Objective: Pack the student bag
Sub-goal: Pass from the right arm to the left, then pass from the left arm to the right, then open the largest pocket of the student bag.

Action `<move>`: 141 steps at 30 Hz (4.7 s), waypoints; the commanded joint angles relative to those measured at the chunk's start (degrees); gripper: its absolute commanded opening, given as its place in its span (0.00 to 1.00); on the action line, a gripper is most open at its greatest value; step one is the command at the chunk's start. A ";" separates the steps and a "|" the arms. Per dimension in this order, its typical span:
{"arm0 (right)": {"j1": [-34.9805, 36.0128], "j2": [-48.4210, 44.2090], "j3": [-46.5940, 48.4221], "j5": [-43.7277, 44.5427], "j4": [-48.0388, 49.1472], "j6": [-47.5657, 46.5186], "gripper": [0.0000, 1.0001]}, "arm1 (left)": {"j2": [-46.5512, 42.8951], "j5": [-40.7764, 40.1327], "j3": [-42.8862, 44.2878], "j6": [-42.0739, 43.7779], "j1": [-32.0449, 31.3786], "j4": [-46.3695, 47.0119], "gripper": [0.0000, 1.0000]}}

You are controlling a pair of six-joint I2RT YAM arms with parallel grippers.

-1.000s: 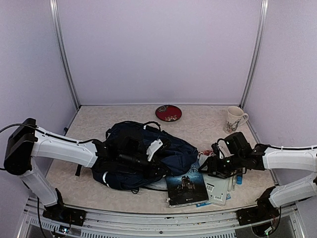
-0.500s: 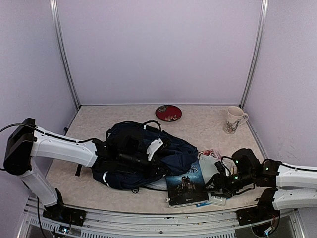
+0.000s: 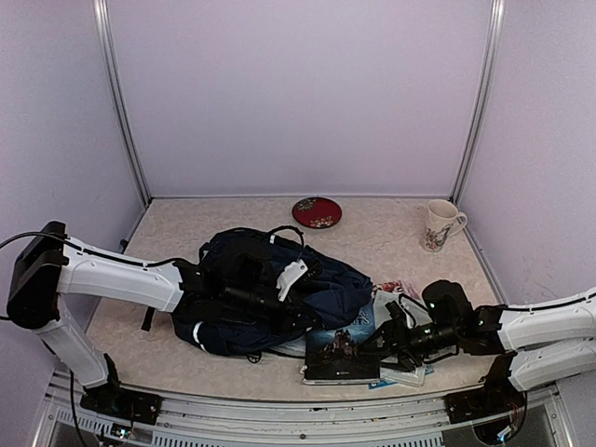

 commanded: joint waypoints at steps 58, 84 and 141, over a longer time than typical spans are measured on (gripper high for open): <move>-3.76 31.90 39.19 -22.30 -4.68 -23.56 0.11 | -28.40 -11.40 -3.47 23.61 -2.20 3.92 0.00; 1.04 15.91 41.79 13.25 -37.50 -39.65 0.62 | -26.31 -17.57 -2.44 21.93 -1.13 2.76 0.00; 4.32 40.88 41.13 25.51 15.30 -32.94 0.08 | -26.27 -15.54 -2.76 21.37 -0.83 3.24 0.00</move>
